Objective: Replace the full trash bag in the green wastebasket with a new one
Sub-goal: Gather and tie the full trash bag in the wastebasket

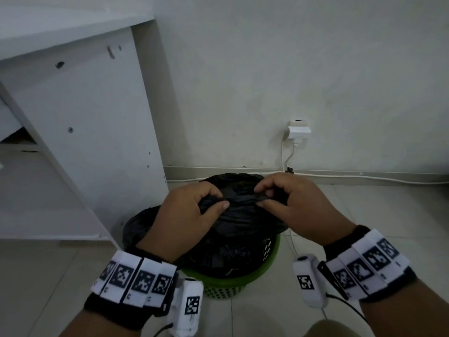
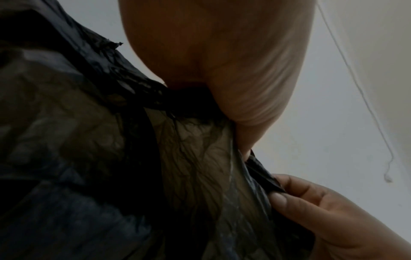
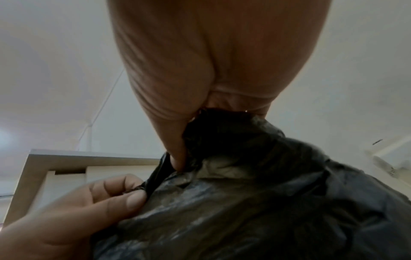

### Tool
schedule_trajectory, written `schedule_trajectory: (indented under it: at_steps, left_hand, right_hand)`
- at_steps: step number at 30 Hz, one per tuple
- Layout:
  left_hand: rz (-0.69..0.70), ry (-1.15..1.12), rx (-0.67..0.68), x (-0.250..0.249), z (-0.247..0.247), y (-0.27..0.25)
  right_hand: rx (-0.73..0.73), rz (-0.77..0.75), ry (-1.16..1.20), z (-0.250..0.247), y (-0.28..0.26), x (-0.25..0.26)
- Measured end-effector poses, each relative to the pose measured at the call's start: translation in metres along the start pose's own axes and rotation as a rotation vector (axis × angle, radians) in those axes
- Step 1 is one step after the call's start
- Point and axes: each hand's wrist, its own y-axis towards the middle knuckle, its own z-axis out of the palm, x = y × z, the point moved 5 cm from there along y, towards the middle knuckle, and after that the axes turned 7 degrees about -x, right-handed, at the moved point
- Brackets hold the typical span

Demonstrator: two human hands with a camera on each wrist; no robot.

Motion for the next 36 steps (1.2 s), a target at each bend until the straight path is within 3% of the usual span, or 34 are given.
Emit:
schedule_trajectory:
  at_steps: [3, 8, 13, 16, 19, 25, 31, 33, 36]
  left_hand:
    - [0.05, 0.07, -0.036, 0.002, 0.001, -0.002]
    - [0.076, 0.124, -0.09, 0.005, 0.003, -0.007]
    - [0.051, 0.196, -0.087, 0.001, 0.004, -0.006]
    - [0.112, 0.228, -0.058, -0.015, 0.007, -0.006]
    - [0.064, 0.094, 0.016, -0.027, 0.015, -0.007]
    - [-0.042, -0.03, -0.031, -0.018, 0.02, -0.005]
    - [0.027, 0.091, -0.006, -0.015, 0.025, -0.005]
    - [0.068, 0.173, -0.031, -0.019, 0.025, -0.005]
    - [0.104, 0.108, -0.07, -0.02, 0.025, -0.005]
  right_hand:
    - [0.073, -0.066, -0.098, 0.007, -0.005, -0.002]
    - [0.158, 0.011, -0.08, 0.014, -0.014, -0.01]
    - [0.039, 0.145, 0.139, 0.011, -0.019, -0.013]
    - [-0.019, 0.134, 0.227, 0.014, -0.02, -0.007]
    - [-0.052, 0.113, 0.273, 0.019, -0.019, 0.001]
    - [-0.085, 0.154, 0.435, 0.013, -0.02, 0.004]
    - [-0.112, 0.212, 0.434, 0.014, -0.024, 0.0]
    - [-0.109, 0.18, 0.341, 0.017, -0.025, 0.002]
    - [-0.115, 0.137, 0.223, 0.019, -0.025, 0.008]
